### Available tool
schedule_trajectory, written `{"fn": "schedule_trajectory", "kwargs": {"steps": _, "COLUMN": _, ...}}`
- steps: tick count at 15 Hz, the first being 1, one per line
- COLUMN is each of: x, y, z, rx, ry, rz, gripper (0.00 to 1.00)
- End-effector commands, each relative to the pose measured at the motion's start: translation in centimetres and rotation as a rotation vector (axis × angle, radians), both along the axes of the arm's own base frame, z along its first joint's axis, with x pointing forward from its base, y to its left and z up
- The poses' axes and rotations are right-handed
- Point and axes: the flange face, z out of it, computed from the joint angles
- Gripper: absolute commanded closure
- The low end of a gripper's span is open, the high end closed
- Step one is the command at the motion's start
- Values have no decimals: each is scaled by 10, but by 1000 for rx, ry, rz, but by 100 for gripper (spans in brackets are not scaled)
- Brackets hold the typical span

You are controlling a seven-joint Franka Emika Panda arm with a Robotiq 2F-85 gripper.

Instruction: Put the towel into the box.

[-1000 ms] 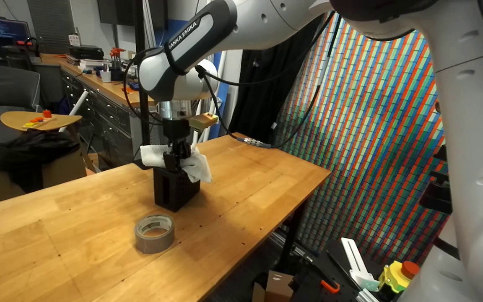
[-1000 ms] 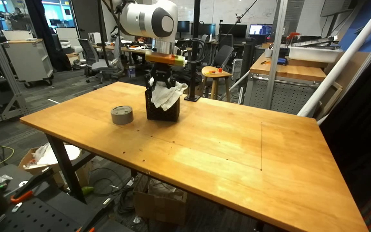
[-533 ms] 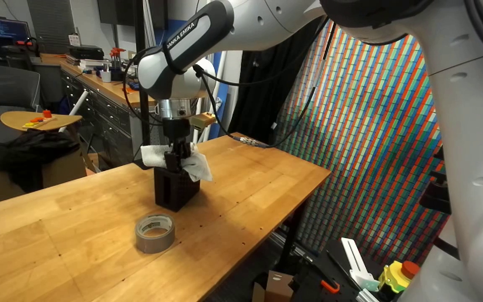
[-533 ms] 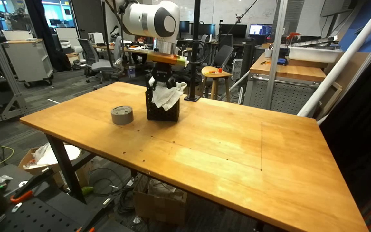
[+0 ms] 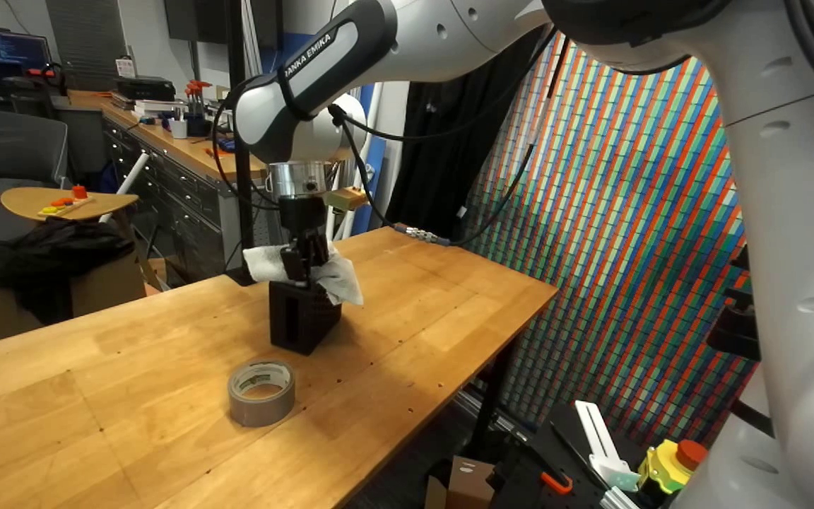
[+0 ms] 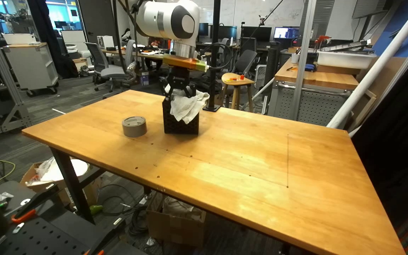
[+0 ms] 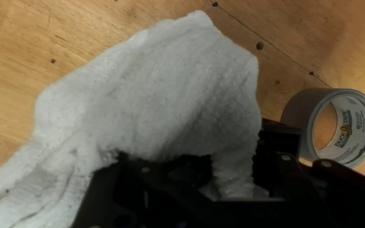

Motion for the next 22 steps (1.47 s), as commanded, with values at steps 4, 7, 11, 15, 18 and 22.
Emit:
{"fn": "schedule_trajectory", "kwargs": {"steps": 4, "x": -14, "y": 2, "z": 37, "rx": -41, "ry": 15, "rz": -14, "gripper": 4}}
{"fn": "schedule_trajectory", "kwargs": {"steps": 7, "x": -19, "y": 3, "z": 55, "rx": -58, "ry": 12, "rz": -21, "gripper": 0}}
{"fn": "schedule_trajectory", "kwargs": {"steps": 11, "x": -23, "y": -3, "z": 87, "rx": -111, "ry": -12, "rz": -21, "gripper": 0}}
{"fn": "schedule_trajectory", "kwargs": {"steps": 15, "x": -23, "y": -6, "z": 114, "rx": -154, "ry": -58, "rz": -12, "gripper": 34}}
{"fn": "schedule_trajectory", "kwargs": {"steps": 18, "x": -20, "y": -1, "z": 121, "rx": -164, "ry": -81, "rz": 2, "gripper": 58}}
{"fn": "schedule_trajectory", "kwargs": {"steps": 22, "x": -16, "y": 9, "z": 113, "rx": -150, "ry": -89, "rz": 19, "gripper": 87}}
